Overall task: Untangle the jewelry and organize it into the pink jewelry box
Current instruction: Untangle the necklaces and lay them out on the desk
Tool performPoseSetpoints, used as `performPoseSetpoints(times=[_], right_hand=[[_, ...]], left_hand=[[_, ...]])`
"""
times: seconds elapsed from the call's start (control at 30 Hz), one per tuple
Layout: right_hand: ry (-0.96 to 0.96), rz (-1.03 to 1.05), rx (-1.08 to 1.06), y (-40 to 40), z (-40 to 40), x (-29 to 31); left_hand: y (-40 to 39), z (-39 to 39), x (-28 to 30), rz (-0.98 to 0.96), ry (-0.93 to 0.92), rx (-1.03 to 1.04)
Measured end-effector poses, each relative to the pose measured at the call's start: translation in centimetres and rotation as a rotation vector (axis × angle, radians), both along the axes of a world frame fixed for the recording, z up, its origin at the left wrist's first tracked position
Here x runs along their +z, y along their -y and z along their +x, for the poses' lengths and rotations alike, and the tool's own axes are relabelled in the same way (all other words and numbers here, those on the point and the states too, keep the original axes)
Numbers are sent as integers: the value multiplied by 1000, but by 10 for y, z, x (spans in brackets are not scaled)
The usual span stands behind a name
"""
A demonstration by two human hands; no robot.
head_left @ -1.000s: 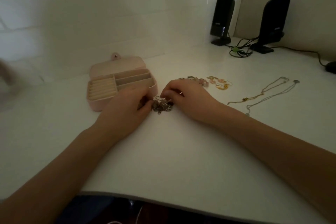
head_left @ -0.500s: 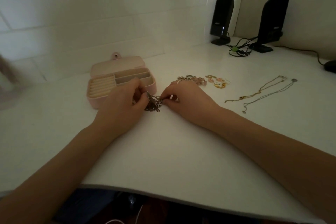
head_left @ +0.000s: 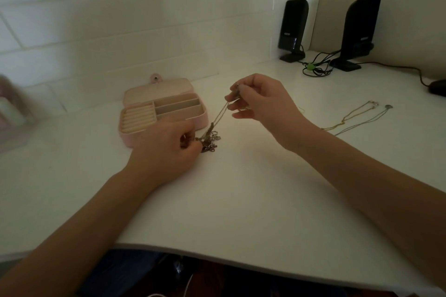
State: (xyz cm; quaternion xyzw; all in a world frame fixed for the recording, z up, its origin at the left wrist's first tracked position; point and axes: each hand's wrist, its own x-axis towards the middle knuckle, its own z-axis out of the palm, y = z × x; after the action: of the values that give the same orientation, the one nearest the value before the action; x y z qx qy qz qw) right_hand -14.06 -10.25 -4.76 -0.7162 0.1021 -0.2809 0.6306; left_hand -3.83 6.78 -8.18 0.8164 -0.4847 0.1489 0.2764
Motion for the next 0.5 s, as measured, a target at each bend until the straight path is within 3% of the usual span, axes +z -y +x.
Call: performPoseSetpoints(times=[0.2,0.5], right_hand=[[188,404,-18,10,-6,19],[259,532,-197,42,-13,25]], left_hand=[[2,0,-1,39,32,8],[0,1,-1,90,37,5]])
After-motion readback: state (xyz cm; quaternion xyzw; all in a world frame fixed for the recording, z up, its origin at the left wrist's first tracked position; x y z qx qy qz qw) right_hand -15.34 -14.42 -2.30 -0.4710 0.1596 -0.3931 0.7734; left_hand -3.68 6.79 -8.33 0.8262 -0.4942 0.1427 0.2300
